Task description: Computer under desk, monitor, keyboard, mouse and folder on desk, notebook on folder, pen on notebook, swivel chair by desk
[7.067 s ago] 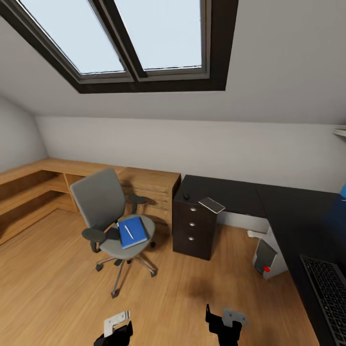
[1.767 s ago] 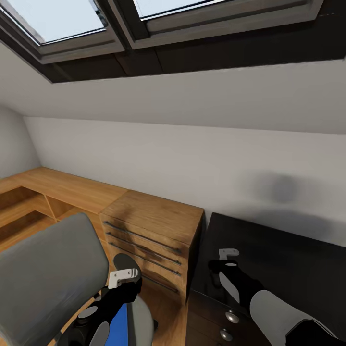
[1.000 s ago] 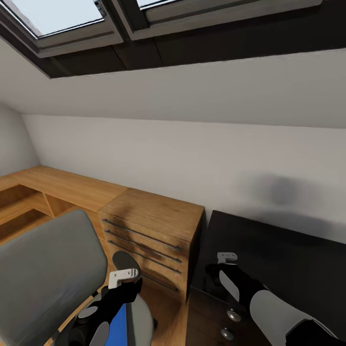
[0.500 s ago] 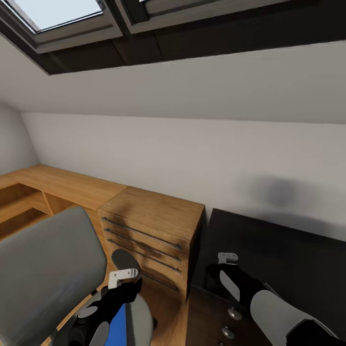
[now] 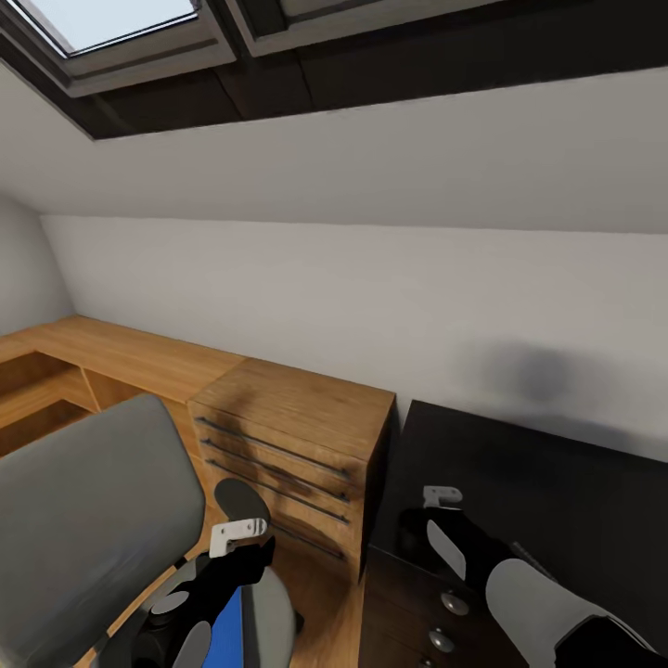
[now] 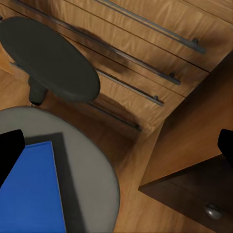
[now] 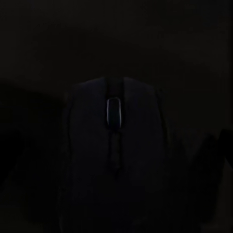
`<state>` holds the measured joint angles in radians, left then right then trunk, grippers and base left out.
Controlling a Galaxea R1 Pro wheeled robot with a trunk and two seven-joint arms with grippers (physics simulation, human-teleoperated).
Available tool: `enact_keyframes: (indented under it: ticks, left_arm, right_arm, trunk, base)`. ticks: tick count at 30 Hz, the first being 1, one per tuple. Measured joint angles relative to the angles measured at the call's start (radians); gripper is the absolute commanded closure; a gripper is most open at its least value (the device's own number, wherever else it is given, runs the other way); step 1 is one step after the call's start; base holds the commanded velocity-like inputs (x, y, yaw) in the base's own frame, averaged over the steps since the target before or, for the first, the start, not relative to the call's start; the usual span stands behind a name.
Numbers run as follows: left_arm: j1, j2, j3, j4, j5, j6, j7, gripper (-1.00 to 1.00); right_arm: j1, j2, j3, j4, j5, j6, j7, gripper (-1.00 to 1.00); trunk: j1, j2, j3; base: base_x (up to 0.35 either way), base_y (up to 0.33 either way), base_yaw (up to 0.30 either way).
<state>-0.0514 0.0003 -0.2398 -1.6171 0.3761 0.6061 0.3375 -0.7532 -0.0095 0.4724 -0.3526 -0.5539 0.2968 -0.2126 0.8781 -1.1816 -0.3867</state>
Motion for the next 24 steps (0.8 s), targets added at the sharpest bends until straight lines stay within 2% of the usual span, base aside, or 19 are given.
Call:
enact_keyframes:
  ticks: [7, 8, 24]
  left_arm:
    - [0.0, 0.0, 0.0, 0.0, 0.0, 0.0, 0.0, -1.0]
    - [0.0, 0.0, 0.0, 0.0, 0.0, 0.0, 0.0, -1.0]
    - [0.0, 0.001, 0.0, 0.0, 0.0, 0.0, 0.0, -1.0]
  right_arm:
    - [-0.004, -0.003, 0.0, 0.005, 0.001, 0.0, -0.001, -1.0]
    - [-0.004, -0.004, -0.001, 0.005, 0.002, 0.0, -0.001, 1.0]
    - [-0.005, -0.008, -0.001, 0.004, 0.005, 0.005, 0.001, 1.0]
  trunk:
    - [0.0, 0.0, 0.0]
    - [0.0, 0.0, 0.0]
    - [0.0, 0.0, 0.0]
  base:
    - [0.0, 0.0, 0.0]
    - [0.0, 0.0, 0.0]
    - [0.0, 0.0, 0.0]
